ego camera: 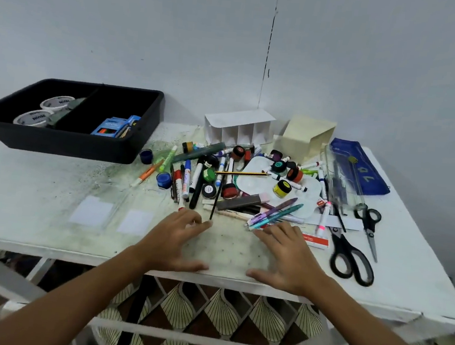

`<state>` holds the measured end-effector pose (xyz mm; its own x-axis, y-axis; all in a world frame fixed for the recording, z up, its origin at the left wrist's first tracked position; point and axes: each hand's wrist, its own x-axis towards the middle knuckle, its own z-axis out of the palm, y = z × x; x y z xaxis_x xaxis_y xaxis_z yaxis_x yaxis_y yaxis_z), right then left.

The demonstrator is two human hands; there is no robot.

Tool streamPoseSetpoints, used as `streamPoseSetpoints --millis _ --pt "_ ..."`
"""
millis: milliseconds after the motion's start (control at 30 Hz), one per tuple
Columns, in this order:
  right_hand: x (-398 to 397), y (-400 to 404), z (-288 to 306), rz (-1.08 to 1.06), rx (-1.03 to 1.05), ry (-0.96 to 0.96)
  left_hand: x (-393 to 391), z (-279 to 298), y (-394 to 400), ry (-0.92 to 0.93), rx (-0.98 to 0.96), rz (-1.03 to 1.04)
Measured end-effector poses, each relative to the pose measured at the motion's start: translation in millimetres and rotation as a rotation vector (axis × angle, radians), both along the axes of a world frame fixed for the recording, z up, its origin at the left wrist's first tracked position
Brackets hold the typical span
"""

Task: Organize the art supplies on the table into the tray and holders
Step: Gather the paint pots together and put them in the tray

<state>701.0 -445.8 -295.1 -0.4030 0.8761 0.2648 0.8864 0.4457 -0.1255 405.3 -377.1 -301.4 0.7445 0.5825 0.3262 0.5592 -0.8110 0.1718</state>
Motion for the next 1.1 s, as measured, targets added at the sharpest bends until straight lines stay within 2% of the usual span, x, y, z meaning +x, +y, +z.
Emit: streamPoseSetpoints --millis 300,400,533,633,700,900,1100 --pt "3.2 10.6 5.7 -0.016 -0.053 -0.004 2.3 3.8 13.1 0.033 0.03 0.065" --pt "6.1 15.3 10.6 -0.036 -0.117 0.099 4.3 12.9 21.3 -0.029 -0.009 0.126" --pt "3.8 44.5 23.6 -0.119 -0.055 0.263 13.6 28.2 52.8 -0.112 0.014 0.256" --pt "-17.4 78.4 39.9 -0.141 -0.112 0.317 17.1 31.5 80.1 -0.079 -0.016 0.269" --pt "-37.9 101.1 47.7 -0.155 -0.166 0.283 18.9 29.7 93.9 -0.007 -0.057 0.261" --pt "-70.6 146.4 43.4 -0.21 -0.232 -0.045 29.3 26.6 108.4 0.099 -0.18 0.276" --pt "-73.1 150.5 35.7 -0.229 -0.237 0.058 29.5 30.3 109.1 0.07 -0.19 0.264"
